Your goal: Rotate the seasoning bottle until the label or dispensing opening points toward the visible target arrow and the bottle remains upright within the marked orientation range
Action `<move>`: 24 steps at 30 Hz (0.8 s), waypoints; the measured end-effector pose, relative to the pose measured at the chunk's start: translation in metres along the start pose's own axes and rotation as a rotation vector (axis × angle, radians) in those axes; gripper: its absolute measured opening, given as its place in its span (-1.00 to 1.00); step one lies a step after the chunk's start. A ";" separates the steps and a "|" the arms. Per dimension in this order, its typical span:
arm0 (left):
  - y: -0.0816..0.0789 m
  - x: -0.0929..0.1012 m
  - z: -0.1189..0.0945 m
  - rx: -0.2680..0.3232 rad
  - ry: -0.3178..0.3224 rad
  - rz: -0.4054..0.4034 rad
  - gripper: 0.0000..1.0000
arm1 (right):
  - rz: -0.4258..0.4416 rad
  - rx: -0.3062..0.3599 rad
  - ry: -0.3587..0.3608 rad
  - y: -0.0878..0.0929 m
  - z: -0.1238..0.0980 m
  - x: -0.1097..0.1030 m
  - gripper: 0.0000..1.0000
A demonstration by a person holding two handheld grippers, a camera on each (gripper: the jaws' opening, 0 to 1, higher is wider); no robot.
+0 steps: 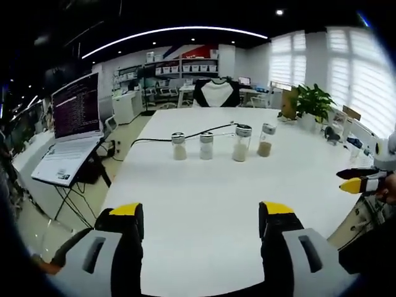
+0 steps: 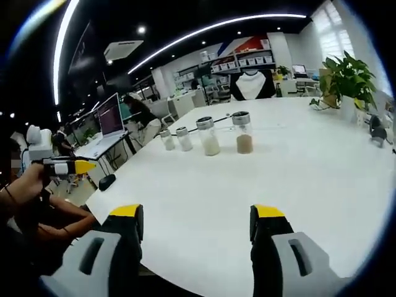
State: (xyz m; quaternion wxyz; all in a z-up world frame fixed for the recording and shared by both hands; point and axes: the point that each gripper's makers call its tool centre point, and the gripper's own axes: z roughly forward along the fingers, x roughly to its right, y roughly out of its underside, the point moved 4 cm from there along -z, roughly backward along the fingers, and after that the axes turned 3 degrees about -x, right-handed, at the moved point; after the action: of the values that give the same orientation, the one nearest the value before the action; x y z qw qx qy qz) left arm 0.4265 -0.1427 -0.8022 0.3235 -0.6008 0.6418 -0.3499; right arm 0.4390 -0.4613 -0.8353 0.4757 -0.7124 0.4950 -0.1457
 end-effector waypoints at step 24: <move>-0.043 -0.079 0.104 0.015 0.159 0.098 0.57 | -0.016 -0.047 0.129 -0.023 0.047 -0.045 0.36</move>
State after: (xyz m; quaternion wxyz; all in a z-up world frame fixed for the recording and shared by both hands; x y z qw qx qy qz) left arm 0.5422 -0.0712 -0.8231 0.2927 -0.5363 0.6916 -0.3852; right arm 0.4627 -0.3968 -0.8287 0.4248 -0.7163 0.5222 -0.1837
